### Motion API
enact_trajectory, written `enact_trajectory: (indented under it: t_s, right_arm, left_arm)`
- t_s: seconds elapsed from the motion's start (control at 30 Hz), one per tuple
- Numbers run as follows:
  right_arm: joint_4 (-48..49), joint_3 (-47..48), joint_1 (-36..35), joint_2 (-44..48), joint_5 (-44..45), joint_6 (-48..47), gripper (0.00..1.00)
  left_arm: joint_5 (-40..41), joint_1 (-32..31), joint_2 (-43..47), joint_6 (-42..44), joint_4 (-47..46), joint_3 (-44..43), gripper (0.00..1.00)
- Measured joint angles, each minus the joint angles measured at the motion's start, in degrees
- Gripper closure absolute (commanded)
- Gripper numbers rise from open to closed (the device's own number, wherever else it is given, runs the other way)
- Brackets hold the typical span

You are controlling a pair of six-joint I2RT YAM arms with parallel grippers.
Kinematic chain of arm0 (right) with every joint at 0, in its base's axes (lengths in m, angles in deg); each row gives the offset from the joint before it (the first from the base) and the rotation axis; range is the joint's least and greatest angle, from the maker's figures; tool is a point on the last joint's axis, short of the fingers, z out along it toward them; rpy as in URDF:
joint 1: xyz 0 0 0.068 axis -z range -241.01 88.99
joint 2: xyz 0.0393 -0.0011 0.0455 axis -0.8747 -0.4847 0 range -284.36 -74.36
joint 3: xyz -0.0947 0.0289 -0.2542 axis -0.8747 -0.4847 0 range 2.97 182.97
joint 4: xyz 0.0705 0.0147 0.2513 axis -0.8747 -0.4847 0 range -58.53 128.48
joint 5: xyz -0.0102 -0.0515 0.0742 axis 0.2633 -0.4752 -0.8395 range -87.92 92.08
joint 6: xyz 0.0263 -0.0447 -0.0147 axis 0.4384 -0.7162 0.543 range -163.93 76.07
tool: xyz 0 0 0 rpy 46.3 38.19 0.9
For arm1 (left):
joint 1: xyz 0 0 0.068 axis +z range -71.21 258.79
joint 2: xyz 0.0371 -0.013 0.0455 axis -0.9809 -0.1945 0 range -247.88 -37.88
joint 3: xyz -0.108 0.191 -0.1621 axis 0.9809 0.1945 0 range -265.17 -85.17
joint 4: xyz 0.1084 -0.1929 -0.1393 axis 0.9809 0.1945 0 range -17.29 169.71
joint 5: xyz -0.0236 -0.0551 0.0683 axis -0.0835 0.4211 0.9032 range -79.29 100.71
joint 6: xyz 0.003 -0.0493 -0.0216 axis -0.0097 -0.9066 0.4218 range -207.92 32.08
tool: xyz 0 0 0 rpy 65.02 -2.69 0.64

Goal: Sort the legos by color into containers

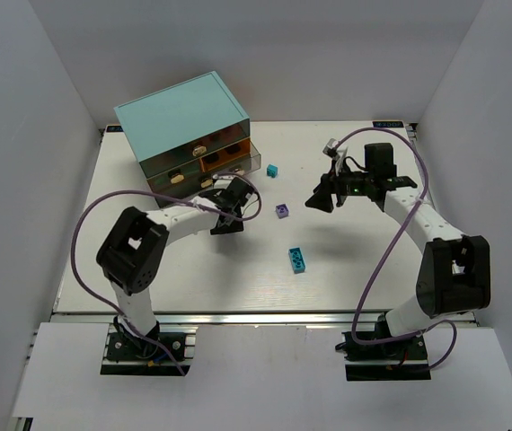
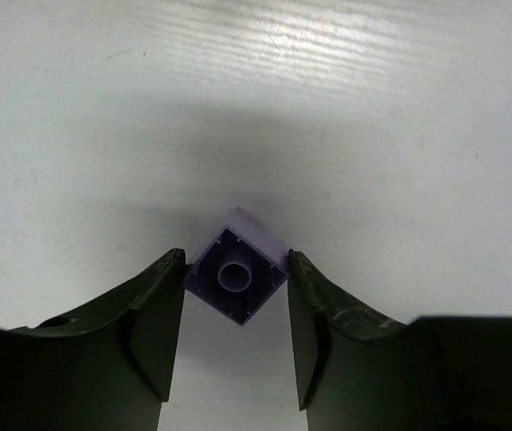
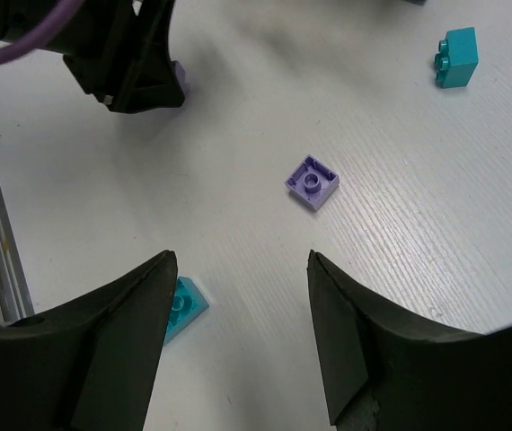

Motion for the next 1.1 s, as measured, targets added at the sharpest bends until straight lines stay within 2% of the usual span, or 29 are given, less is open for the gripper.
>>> enact_trajectory:
  t_s: [0.1,0.17,0.3,0.33,0.37,0.43,0.5,0.67,0.77,0.8,0.87,0.9,1.03,1.1]
  right_arm:
    - [-0.1,-0.4,0.2,0.6,0.0,-0.8,0.35]
    - [-0.3,-0.7,0.3,1.0,-0.2,-1.4,0.43]
    - [-1.3,-0.7,0.3,1.2,-0.5,-2.8,0.71]
    - [-1.6,-0.8,0.3,1.2,-0.6,-3.0,0.83]
    - [-1.7,-0.9,0.3,1.2,-0.6,-3.4,0.85]
    - [-2.3,-1.2,0.3,1.2,-0.6,-3.8,0.84]
    - [-2.8,-1.5,0.2,1.2,-0.5,-3.8,0.79]
    - [-3.2,-1.6,-0.2,1.3,-0.3,-4.3,0.76]
    - [-3.3,-2.3,-0.5,1.9,-0.3,-4.8,0.72]
    - [-3.4,-2.7,-0.6,2.2,-0.3,-4.9,0.68]
    - [-3.4,-3.5,-0.6,2.9,-0.1,-5.2,0.61]
    - [-3.5,-3.7,-0.6,3.1,-0.1,-5.2,0.56]
    - [-3.5,-4.5,-0.6,3.8,0.2,-5.5,0.50]
    - [-3.5,-4.7,-0.7,3.9,0.3,-5.6,0.44]
  left_arm:
    - [-0.7,-0.9,5.5,-0.3,-0.2,2.6,0.69]
    - [-1.3,-1.4,10.3,-0.4,-0.4,3.6,0.69]
    - [-1.1,-2.0,19.6,-0.3,-1.6,2.4,0.68]
    - [-0.6,-1.9,20.7,-0.3,-1.7,1.5,0.69]
    - [-0.1,-1.8,21.5,-0.1,-1.9,0.2,0.69]
    - [1.2,-1.4,21.6,0.1,-2.3,-2.9,0.68]
    - [3.3,-0.9,19.8,0.4,-1.9,-7.0,0.67]
    - [8.8,0.6,9.3,2.2,0.0,-21.0,0.67]
    - [10.7,1.7,2.3,3.6,0.9,-28.2,0.66]
    - [11.1,2.1,0.5,4.0,1.2,-29.8,0.65]
    - [11.8,2.7,-2.8,4.7,2.3,-32.5,0.62]
    - [12.0,3.0,-4.1,4.9,2.7,-33.4,0.57]
    - [13.2,4.2,-6.9,5.5,4.4,-34.8,0.50]
    - [13.6,4.7,-7.4,5.6,5.0,-34.9,0.41]
